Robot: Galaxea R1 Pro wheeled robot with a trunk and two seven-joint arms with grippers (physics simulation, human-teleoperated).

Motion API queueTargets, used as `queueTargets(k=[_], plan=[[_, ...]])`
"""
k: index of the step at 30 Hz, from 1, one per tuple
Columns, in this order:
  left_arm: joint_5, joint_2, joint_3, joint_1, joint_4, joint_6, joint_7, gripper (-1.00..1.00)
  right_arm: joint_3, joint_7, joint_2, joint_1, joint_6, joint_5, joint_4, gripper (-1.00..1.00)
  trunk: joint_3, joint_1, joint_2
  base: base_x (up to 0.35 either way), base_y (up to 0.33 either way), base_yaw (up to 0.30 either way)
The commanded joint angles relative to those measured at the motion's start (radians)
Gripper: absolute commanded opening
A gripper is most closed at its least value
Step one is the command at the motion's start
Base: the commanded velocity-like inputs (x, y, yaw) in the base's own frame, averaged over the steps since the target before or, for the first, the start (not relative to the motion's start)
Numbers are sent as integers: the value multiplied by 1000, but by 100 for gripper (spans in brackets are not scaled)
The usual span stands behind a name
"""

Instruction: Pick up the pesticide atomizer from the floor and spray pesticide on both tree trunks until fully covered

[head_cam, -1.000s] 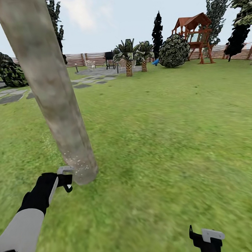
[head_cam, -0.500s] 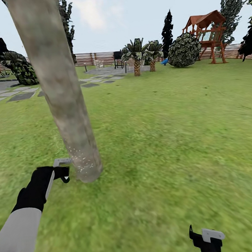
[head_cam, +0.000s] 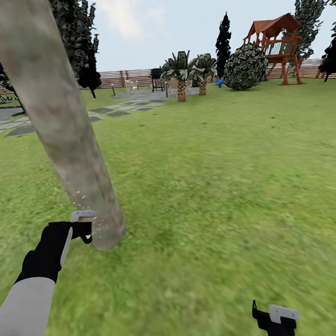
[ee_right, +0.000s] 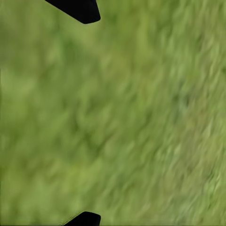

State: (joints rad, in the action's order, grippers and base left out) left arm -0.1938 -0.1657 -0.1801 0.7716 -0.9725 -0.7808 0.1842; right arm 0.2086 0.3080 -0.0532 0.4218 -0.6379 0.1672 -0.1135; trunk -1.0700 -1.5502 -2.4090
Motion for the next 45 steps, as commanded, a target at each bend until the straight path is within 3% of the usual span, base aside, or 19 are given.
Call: queueTargets(k=[1, 13, 25, 35, 45], plan=[[0, 0, -1, 0, 0, 0, 0, -100, 0, 0, 0, 0, 0, 0, 0, 100, 0, 0, 0, 208, -224, 158], [0, 0, 1, -2, 0, 0, -2, -100, 0, 0, 1, 0, 1, 0, 0, 100, 0, 0, 0, 141, -244, 259], [1, 2, 2, -3, 15, 2, -5, -100, 0, 0, 1, 0, 1, 0, 0, 100, 0, 0, 0, 20, -269, 14], [2, 2, 2, -3, 16, 2, -5, -100, 0, -1, 1, 0, 1, 0, 0, 100, 0, 0, 0, 196, -227, 199], [2, 1, -1, -8, 51, 3, -7, -100, 0, -1, 1, 0, 1, 0, 0, 100, 0, 0, 0, 153, -228, 8]])
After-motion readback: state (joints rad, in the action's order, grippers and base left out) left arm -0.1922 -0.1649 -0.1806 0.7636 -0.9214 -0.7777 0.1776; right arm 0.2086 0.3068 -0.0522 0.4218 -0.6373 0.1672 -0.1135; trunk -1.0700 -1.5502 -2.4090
